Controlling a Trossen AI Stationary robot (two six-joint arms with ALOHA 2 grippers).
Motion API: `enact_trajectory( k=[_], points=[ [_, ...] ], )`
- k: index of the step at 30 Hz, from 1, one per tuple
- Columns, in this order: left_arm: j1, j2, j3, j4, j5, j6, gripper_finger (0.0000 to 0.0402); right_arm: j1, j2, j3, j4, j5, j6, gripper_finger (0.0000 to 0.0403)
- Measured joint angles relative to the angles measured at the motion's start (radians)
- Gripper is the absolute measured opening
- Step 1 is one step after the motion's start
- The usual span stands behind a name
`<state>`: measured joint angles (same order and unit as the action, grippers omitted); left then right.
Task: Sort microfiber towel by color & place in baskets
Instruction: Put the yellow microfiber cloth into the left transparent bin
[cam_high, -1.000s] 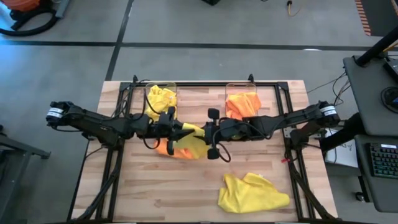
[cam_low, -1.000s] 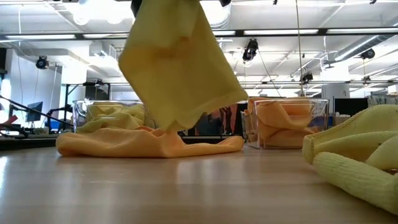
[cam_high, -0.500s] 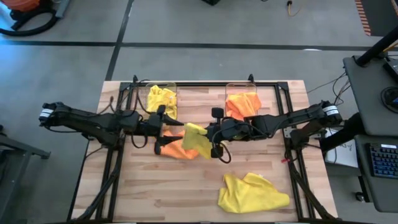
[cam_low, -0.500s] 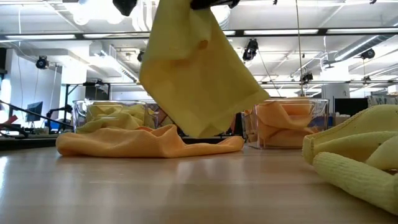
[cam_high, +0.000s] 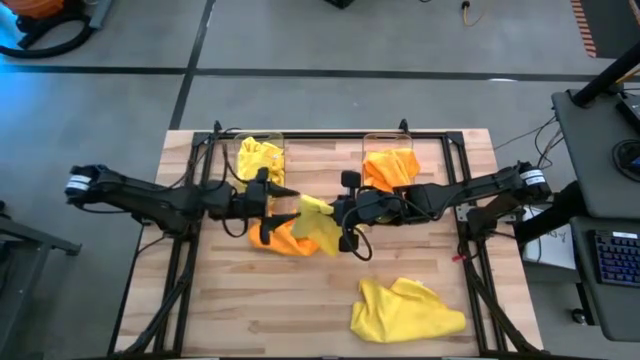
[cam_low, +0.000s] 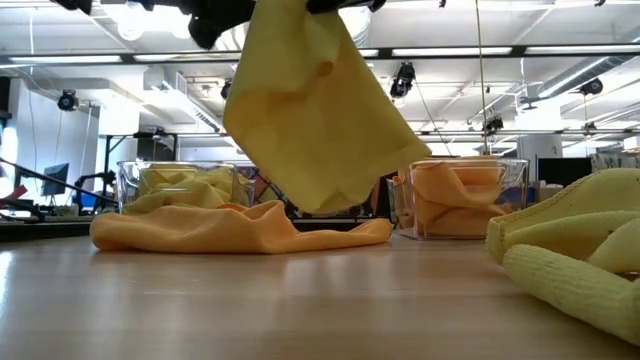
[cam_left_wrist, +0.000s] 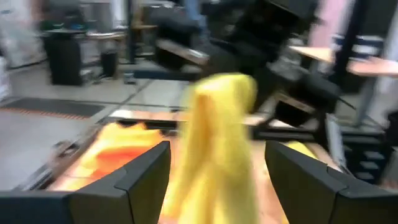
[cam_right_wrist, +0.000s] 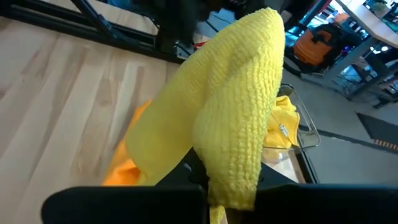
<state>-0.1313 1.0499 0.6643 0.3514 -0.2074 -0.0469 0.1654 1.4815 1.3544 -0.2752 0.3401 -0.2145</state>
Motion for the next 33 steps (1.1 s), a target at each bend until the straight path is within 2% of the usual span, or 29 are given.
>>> enact_trajectory(
  k=[2,11,15,19,26,30,33],
  points=[
    [0.003,0.026,-0.003,0.01,0.04,0.014,0.0245,0.0,0.0,0.0,0.0,0.0,0.006,0.0009],
    [0.022,0.102,-0.004,0.095,0.042,0.015,0.0244,0.0,0.0,0.0,-0.002,-0.01,0.006,0.0009],
    [0.025,0.14,-0.004,0.153,0.042,0.024,0.0229,0.0,0.0,0.0,0.004,-0.011,0.002,0.001],
    [0.024,0.155,-0.005,0.189,0.043,0.058,0.0178,0.0,0.0,0.0,-0.003,-0.008,-0.005,0.002],
    [0.024,0.154,-0.005,0.189,0.046,0.058,0.002,0.0,0.0,0.0,0.026,-0.008,-0.003,0.0046],
    [0.024,0.148,-0.005,0.186,0.045,0.044,0.0011,0.0,0.0,0.0,0.026,-0.008,0.015,0.0068],
    [0.024,0.128,-0.005,0.183,0.044,0.044,0.0003,0.0,-0.003,0.0,0.025,-0.008,0.043,0.0099]
  ],
)
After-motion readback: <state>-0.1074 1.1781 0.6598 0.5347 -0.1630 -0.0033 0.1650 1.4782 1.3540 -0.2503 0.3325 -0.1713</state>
